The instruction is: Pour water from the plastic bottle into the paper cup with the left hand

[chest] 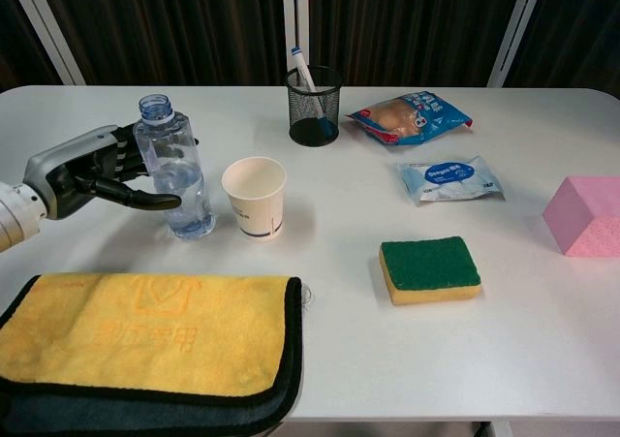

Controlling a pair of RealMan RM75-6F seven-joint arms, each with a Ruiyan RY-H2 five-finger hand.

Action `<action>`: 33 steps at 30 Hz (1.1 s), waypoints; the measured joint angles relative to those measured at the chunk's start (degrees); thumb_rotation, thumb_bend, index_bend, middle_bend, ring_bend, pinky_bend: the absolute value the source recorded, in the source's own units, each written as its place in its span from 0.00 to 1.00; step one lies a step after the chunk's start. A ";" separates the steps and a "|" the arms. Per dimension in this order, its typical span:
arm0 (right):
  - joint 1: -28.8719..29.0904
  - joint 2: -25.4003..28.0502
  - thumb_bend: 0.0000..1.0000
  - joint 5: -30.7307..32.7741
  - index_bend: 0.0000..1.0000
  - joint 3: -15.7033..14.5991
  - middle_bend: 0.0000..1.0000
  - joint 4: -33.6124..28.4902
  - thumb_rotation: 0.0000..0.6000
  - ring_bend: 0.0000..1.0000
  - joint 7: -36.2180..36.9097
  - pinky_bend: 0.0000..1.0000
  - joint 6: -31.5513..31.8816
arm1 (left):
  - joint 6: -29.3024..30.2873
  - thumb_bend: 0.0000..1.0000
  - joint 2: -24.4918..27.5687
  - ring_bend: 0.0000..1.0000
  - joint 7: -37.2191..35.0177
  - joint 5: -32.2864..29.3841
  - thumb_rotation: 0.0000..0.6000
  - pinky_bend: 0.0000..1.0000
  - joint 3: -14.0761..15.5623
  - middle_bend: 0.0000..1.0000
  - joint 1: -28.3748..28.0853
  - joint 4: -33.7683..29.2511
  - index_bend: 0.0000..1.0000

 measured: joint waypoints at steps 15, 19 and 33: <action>0.04 0.11 0.21 0.21 0.00 0.06 0.00 0.36 0.98 0.00 0.44 0.00 -0.25 | 0.14 0.00 -0.91 0.12 -4.96 -0.83 1.00 0.19 -0.39 0.20 -0.55 0.07 0.13; 0.01 0.17 0.21 0.31 0.00 0.08 0.00 0.42 0.97 0.00 0.50 0.00 -0.29 | -0.52 0.00 -0.83 0.12 -7.51 -0.80 1.00 0.19 -0.29 0.20 -1.02 0.02 0.17; 0.03 0.58 0.21 0.87 0.00 0.11 0.00 0.03 0.97 0.00 0.03 0.00 -0.94 | -0.38 0.03 -3.06 0.13 -12.12 -1.06 1.00 0.19 -0.76 0.26 -1.92 1.86 0.29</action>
